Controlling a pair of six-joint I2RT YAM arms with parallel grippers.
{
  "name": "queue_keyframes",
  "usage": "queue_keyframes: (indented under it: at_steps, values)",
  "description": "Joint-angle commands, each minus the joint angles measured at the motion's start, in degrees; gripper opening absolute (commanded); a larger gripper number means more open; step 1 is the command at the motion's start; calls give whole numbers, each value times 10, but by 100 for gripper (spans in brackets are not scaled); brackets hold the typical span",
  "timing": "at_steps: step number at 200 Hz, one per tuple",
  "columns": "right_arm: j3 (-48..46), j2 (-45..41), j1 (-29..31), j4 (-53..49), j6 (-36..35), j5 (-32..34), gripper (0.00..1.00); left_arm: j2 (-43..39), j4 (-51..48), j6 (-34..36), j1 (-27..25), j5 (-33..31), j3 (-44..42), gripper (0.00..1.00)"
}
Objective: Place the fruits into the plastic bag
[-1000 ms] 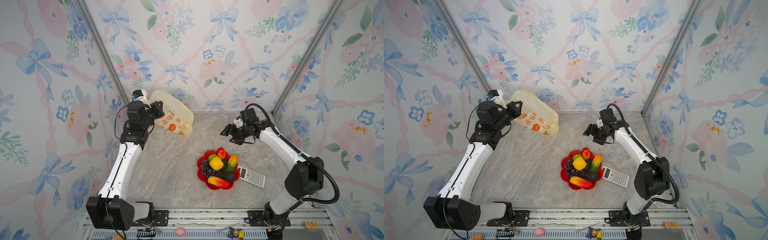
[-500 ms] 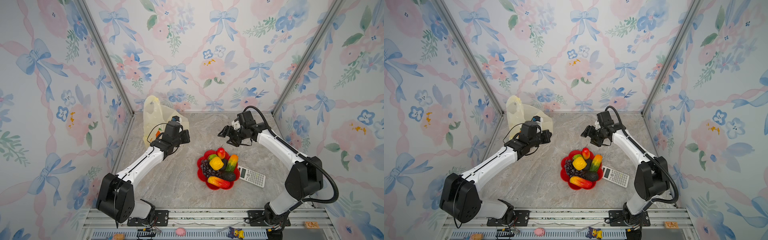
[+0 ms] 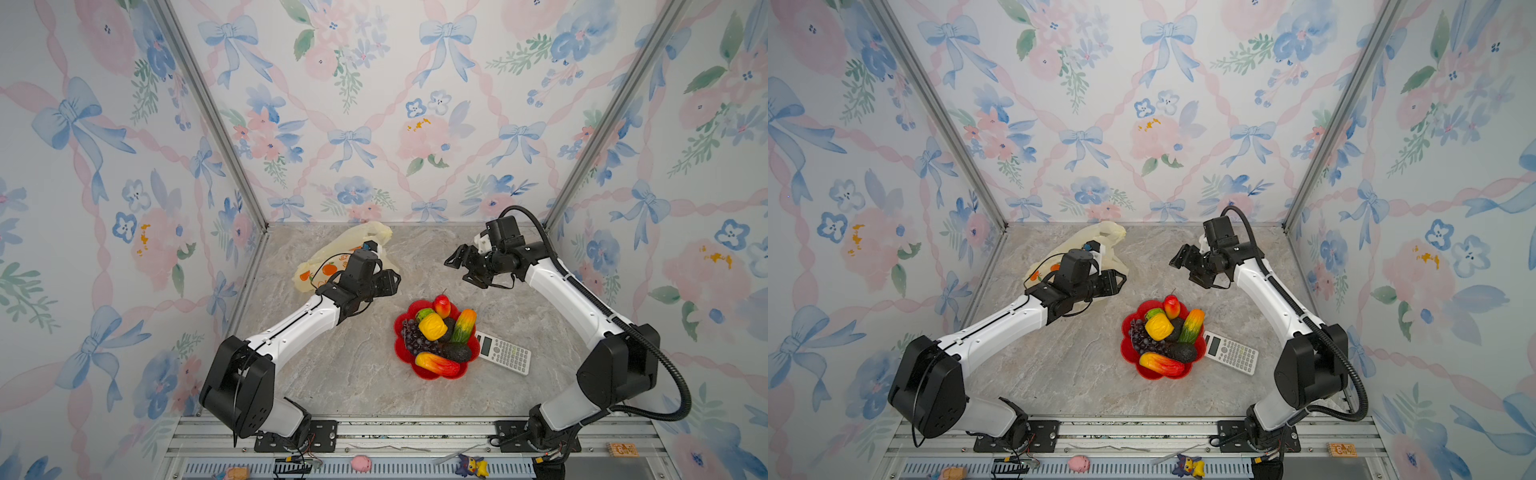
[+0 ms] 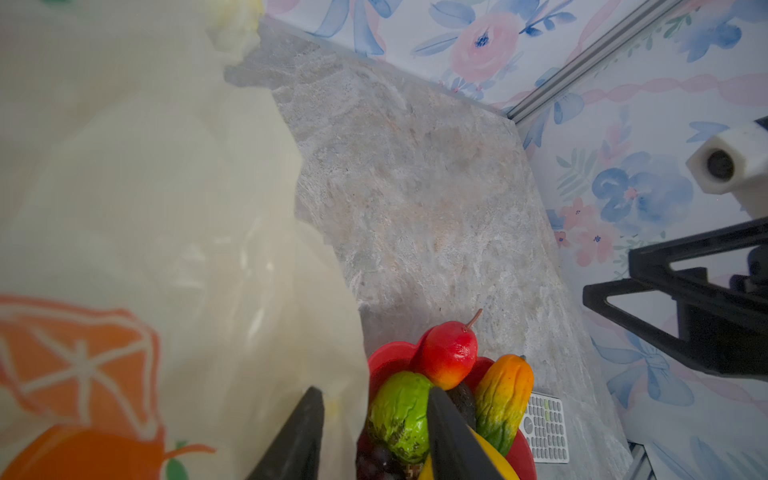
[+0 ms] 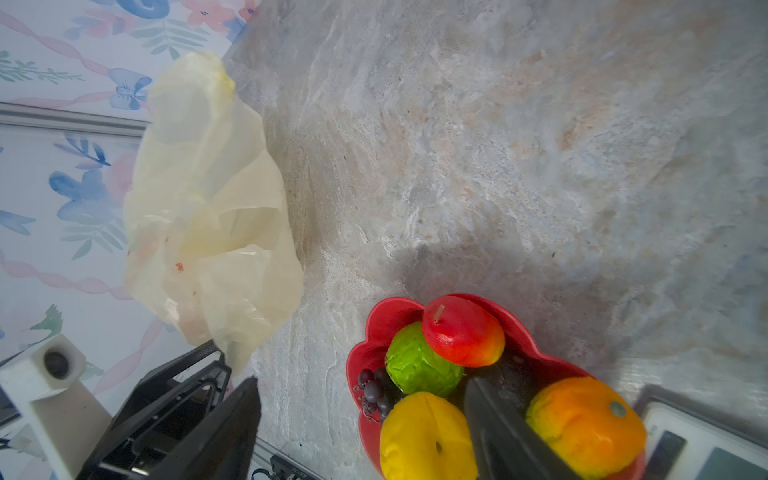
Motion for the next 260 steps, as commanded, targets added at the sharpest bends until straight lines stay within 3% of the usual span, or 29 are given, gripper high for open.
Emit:
queue_keyframes:
  at_steps: [1,68,99,129,155,177,212,244,260]
  values:
    - [1,10,3,-2,4,7,80,-5,-23,8,0,24,18,58]
    - [38,24,6,-23,-17,19,87,-64,-148,53,-6,20,90,82]
    - [46,26,6,-24,-22,20,88,-107,-208,63,-6,6,115,89]
    - [46,29,7,-18,-21,17,89,-141,-265,79,-6,-44,150,95]
    - [54,46,16,-10,-25,10,90,-121,-333,105,6,-119,201,98]
    - [88,76,31,-20,-34,0,91,-89,-367,113,52,-142,225,98]
    - [156,122,55,-41,-42,-12,94,-86,-340,86,214,-76,192,98]
    - [204,162,63,-37,-30,-44,100,-61,-307,68,269,-27,179,98]
    - [226,189,64,-37,-24,-66,96,-38,-303,62,295,1,168,98]
